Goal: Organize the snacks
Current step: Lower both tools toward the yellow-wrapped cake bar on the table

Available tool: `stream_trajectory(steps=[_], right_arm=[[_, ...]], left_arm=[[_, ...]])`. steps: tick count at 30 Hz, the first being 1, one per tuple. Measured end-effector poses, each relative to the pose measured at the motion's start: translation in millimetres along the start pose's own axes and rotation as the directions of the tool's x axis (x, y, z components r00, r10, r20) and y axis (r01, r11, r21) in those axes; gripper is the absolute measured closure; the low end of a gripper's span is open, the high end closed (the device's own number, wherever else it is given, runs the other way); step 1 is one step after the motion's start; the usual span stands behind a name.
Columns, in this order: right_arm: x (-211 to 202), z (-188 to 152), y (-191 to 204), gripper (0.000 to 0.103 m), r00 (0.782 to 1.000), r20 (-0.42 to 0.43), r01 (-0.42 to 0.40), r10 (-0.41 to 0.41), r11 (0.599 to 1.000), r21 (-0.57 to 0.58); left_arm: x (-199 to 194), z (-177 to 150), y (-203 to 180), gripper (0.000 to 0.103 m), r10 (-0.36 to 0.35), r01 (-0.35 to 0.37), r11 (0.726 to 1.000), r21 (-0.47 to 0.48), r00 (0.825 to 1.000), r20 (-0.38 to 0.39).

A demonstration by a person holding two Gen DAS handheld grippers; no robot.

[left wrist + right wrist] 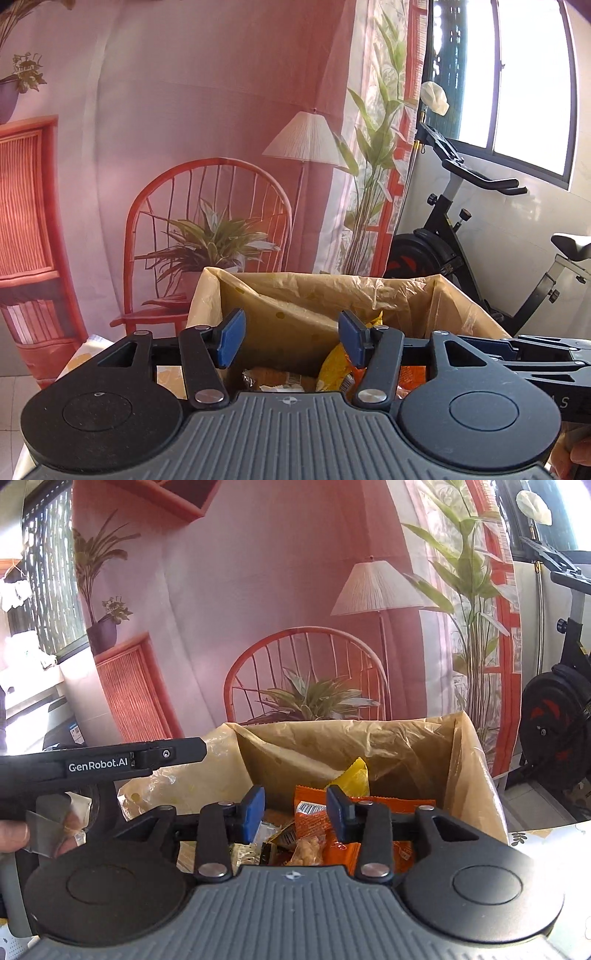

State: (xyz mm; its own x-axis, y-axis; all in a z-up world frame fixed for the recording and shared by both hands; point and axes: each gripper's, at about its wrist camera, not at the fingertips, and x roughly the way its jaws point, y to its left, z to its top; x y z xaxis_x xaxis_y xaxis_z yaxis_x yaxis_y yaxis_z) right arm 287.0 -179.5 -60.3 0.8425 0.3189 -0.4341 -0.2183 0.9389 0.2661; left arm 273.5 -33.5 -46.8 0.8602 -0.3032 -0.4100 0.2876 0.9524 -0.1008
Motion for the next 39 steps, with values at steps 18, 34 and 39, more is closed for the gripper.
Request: stream_trajectory(steps=[18, 34, 39], right_arm=[[-86, -68, 12, 0.047, 0.996, -0.028, -0.087, 0.087, 0.996, 0.015], [-23, -195, 24, 0.023, 0.865, -0.481, -0.041, -0.142, 0.936, -0.350], [-4, -203, 40, 0.023, 0.873, -0.472, -0.071, -0.120, 0.927, -0.368]], left_arm=[[-85, -86, 20, 0.045, -0.003, -0.008, 0.995, -0.096, 0.994, -0.113], [-55, -143, 31, 0.046, -0.016, -0.022, 0.990, -0.140, 0.964, -0.267], [-49, -150, 32, 0.046, -0.024, -0.022, 0.987, -0.160, 0.960, -0.280]])
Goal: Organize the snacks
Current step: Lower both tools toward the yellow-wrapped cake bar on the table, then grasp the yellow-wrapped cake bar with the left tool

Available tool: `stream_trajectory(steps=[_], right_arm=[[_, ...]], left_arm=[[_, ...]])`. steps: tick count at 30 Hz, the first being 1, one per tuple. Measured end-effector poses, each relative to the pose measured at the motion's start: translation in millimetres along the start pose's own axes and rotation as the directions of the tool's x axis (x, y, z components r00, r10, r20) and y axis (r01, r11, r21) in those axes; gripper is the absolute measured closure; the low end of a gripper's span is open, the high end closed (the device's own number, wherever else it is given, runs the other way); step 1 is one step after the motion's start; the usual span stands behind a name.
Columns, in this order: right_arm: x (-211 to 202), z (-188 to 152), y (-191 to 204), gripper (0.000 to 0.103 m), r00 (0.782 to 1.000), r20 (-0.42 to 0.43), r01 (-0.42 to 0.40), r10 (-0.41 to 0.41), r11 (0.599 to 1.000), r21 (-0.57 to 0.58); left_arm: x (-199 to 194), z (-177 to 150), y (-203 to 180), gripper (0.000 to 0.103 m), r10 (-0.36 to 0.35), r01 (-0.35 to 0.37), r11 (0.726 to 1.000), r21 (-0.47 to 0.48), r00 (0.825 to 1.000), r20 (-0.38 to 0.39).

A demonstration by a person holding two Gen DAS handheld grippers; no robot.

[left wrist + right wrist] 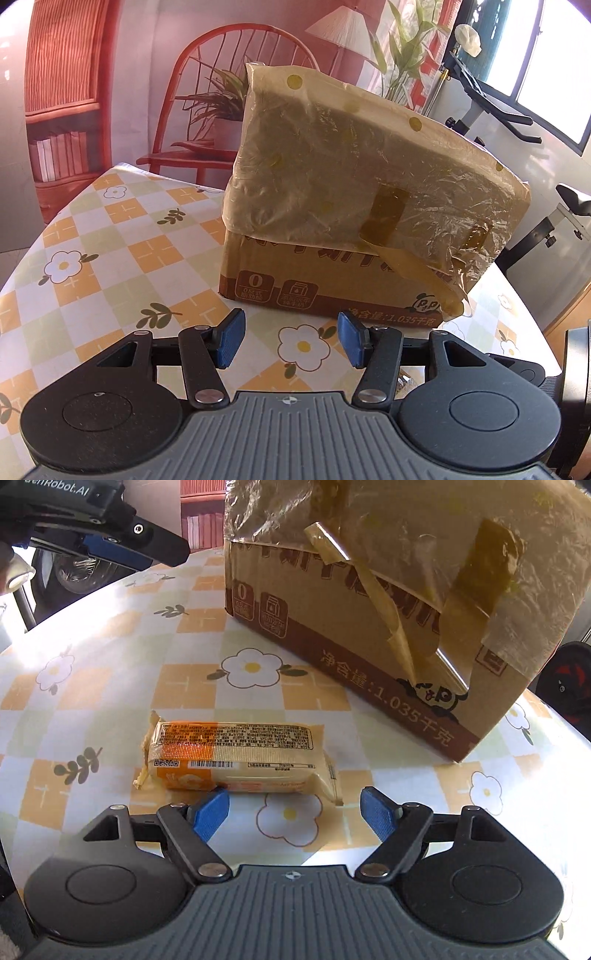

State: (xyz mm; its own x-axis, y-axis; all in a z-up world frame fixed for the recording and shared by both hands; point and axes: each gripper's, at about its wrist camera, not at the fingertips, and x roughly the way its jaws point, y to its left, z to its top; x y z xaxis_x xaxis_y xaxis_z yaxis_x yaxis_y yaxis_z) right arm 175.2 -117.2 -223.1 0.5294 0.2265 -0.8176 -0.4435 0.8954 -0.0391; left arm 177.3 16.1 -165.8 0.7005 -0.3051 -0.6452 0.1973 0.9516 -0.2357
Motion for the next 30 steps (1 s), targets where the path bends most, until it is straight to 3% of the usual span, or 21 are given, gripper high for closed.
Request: stream_trajectory(steps=[4, 8, 11, 13, 15, 24, 30], right_arm=[[10, 11, 5, 0.023, 0.999, 0.032, -0.029, 0.029, 0.999, 0.014], [14, 14, 4, 0.025, 0.998, 0.044, -0.049, 0.048, 0.998, 0.032], [10, 9, -1, 0.034, 0.995, 0.068, -0.073, 0.068, 0.995, 0.066], [6, 4, -3, 0.046, 0.992, 0.089, -0.097, 0.090, 0.993, 0.072], [4, 0, -5, 0.048, 0.991, 0.096, -0.105, 0.098, 0.991, 0.078], [-2, -3, -5, 0.052, 0.985, 0.140, -0.115, 0.098, 0.987, 0.116], [5, -4, -8, 0.053, 0.988, 0.116, -0.122, 0.106, 0.983, 0.137]], left_arm=[[8, -4, 0, 0.046, -0.012, 0.011, 1.000, -0.020, 1.000, -0.015], [24, -18, 2, 0.046, -0.037, 0.033, 0.998, -0.048, 0.996, -0.079], [36, -31, 0, 0.046, -0.081, 0.073, 0.995, -0.066, 0.987, -0.137], [42, -39, -3, 0.046, -0.114, 0.103, 0.992, -0.079, 0.981, -0.156], [48, -45, -6, 0.046, -0.121, 0.108, 0.991, -0.082, 0.978, -0.169], [63, -48, -3, 0.046, -0.084, 0.076, 0.996, -0.051, 0.980, -0.179], [70, -48, -3, 0.046, -0.138, 0.130, 0.990, -0.055, 0.973, -0.184]])
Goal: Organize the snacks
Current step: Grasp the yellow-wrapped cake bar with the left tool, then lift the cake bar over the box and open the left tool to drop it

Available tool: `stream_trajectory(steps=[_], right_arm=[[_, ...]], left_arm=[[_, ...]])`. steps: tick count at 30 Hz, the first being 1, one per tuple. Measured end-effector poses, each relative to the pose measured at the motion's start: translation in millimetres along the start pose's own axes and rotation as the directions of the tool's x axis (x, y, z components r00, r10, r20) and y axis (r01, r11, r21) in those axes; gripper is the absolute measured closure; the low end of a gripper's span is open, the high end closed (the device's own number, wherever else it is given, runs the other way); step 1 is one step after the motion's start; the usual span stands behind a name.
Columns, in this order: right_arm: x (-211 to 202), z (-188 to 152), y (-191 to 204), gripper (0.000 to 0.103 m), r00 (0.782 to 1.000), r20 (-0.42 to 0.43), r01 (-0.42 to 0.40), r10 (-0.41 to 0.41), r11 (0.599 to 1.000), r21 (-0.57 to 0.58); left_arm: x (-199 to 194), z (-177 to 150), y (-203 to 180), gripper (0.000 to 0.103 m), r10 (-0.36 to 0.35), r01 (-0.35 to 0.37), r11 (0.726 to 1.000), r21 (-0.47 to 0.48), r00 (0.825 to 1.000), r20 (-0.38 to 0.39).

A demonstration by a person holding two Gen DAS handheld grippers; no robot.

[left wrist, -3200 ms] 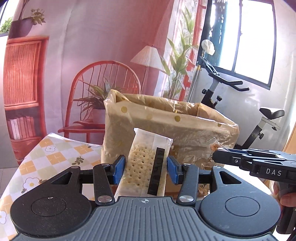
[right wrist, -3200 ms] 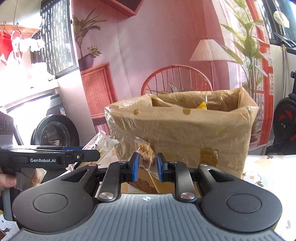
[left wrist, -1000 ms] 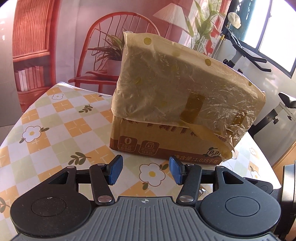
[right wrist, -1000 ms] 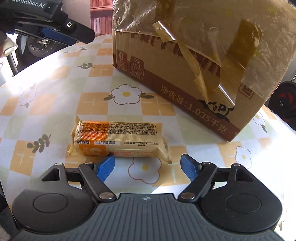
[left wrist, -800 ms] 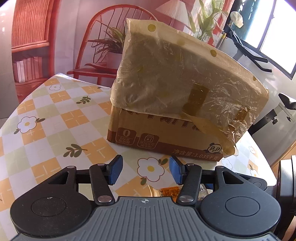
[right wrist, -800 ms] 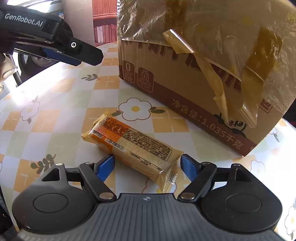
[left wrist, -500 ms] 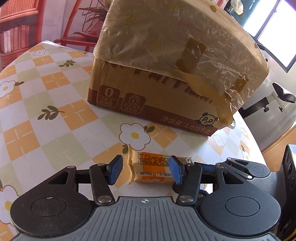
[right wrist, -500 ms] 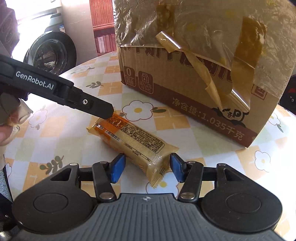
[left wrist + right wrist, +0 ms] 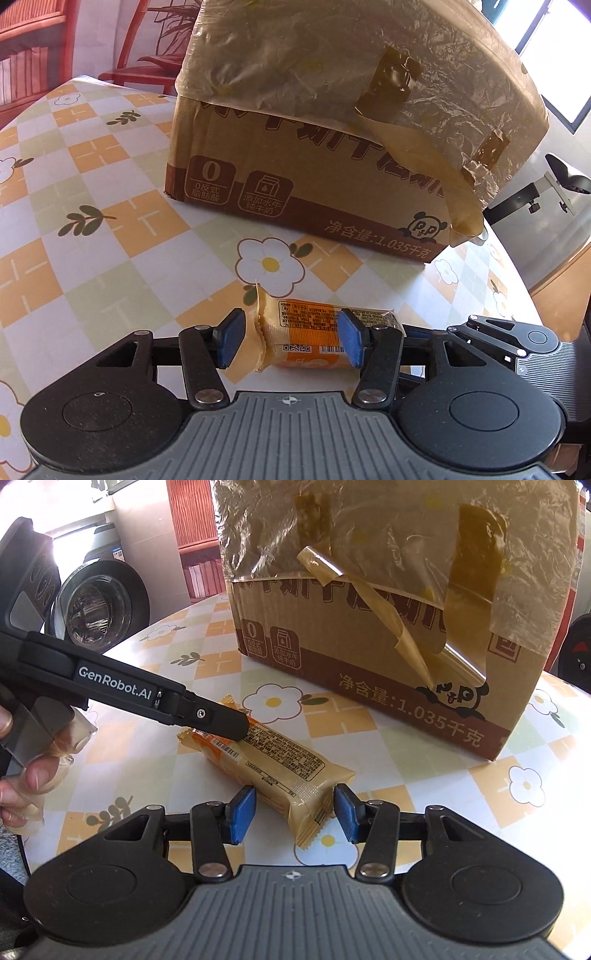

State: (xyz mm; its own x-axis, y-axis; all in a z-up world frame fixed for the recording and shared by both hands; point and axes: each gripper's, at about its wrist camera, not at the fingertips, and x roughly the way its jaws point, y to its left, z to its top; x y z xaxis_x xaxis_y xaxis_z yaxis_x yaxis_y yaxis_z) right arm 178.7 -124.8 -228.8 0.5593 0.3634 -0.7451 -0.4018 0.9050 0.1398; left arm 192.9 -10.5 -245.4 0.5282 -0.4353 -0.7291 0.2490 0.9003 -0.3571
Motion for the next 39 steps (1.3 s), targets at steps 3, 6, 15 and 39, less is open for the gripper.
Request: stream_trajectory(steps=[3, 6, 15, 39], right_arm=[[-1, -3, -2, 0.054, 1.000, 0.010, -0.002, 0.002, 1.000, 0.022], [-3, -4, -3, 0.055, 1.000, 0.019, -0.015, 0.014, 0.999, 0.038], [-35, 11, 4, 0.056, 0.994, 0.112, -0.010, 0.006, 0.999, 0.039], [-100, 196, -31, 0.058, 0.926, 0.373, 0.101, -0.057, 0.990, -0.099]], left_arm=[[-2, -4, -8, 0.048, -0.005, 0.005, 0.999, 0.047, 1.000, -0.002], [-8, -6, -13, 0.052, 0.006, -0.007, 0.998, 0.060, 1.000, 0.010], [-51, 13, -35, 0.056, 0.000, -0.018, 0.990, 0.137, 0.991, 0.132], [-114, 186, -88, 0.055, -0.052, -0.037, 0.980, 0.197, 0.902, 0.429]])
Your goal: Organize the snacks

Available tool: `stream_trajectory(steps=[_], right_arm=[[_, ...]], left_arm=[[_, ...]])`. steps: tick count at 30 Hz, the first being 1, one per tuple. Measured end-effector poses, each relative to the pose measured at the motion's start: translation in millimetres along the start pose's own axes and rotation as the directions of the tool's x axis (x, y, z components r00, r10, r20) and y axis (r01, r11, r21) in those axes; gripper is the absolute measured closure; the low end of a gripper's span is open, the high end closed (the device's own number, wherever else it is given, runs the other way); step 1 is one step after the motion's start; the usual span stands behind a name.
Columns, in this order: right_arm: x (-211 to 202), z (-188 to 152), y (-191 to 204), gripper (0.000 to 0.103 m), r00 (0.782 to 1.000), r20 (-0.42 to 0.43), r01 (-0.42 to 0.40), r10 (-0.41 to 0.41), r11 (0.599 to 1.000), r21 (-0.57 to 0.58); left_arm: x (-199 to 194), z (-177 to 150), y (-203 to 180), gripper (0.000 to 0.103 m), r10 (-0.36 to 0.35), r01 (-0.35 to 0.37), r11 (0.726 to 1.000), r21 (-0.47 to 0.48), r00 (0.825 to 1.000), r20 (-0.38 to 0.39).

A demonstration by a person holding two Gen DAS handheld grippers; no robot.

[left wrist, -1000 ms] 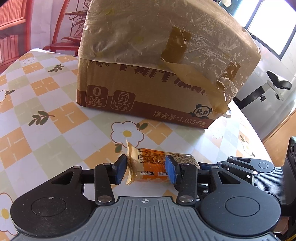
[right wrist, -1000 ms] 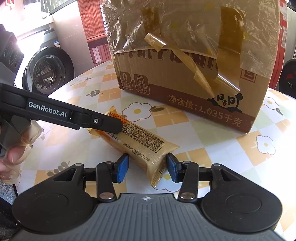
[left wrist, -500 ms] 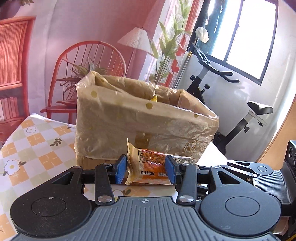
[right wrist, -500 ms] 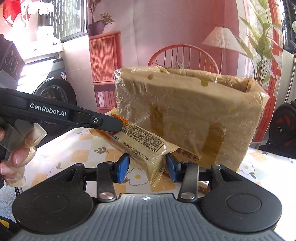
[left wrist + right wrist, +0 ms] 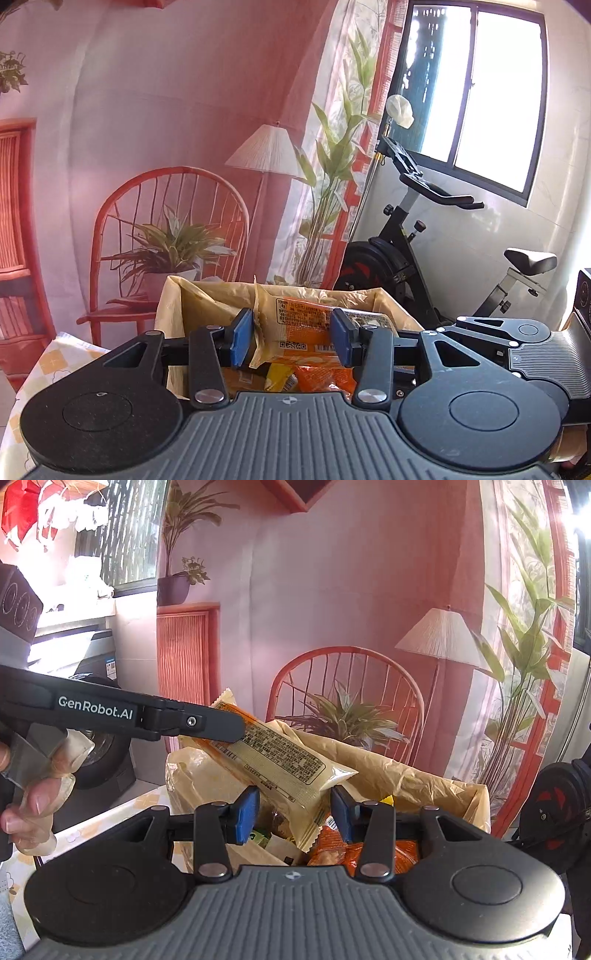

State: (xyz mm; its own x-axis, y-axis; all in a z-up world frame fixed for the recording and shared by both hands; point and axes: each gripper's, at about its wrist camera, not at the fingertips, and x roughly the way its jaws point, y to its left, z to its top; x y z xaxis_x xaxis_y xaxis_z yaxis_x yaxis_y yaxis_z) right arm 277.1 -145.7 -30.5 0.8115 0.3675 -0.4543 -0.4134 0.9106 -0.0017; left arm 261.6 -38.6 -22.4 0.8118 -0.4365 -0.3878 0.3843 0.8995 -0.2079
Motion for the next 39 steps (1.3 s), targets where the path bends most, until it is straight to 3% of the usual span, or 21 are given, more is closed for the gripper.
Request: stream_trajectory(steps=[4, 9, 14, 17, 22, 27, 35, 39], right_arm=[[26, 2, -12, 0.058, 0.999, -0.049, 0.010, -0.009, 1.000, 0.002], [44, -6, -18, 0.057, 0.995, -0.099, 0.019, -0.018, 1.000, 0.010], [46, -13, -20, 0.056, 0.992, -0.115, 0.048, -0.043, 0.998, 0.045], [40, -14, -18, 0.046, 0.991, -0.117, 0.063, -0.058, 0.997, 0.046], [21, -8, -19, 0.015, 0.992, -0.080, 0.110, -0.102, 0.988, 0.105], [-4, 1, -17, 0.006, 0.988, -0.044, 0.150, -0.146, 0.979, 0.138], [-55, 12, -8, 0.001, 0.980, 0.019, 0.193, -0.200, 0.963, 0.189], [-78, 17, -2, 0.000, 0.981, 0.031, 0.180, -0.190, 0.963, 0.202]], left_arm=[[24, -1, 15, 0.055, 0.007, -0.009, 0.999, -0.042, 0.999, -0.041], [38, -6, 22, 0.055, 0.034, -0.036, 0.999, -0.029, 0.997, -0.069], [39, -9, 19, 0.042, 0.087, -0.085, 0.996, 0.025, 0.993, -0.077], [32, -8, 16, 0.033, 0.099, -0.095, 0.994, 0.050, 0.993, -0.065], [9, 0, 4, 0.021, 0.146, -0.142, 0.982, 0.122, 0.989, -0.020], [-17, 7, -6, 0.017, 0.196, -0.194, 0.972, 0.132, 0.981, 0.001], [-66, 15, -26, 0.011, 0.185, -0.192, 0.973, 0.127, 0.981, 0.060], [-90, 17, -37, 0.010, 0.185, -0.196, 0.972, 0.132, 0.979, 0.087]])
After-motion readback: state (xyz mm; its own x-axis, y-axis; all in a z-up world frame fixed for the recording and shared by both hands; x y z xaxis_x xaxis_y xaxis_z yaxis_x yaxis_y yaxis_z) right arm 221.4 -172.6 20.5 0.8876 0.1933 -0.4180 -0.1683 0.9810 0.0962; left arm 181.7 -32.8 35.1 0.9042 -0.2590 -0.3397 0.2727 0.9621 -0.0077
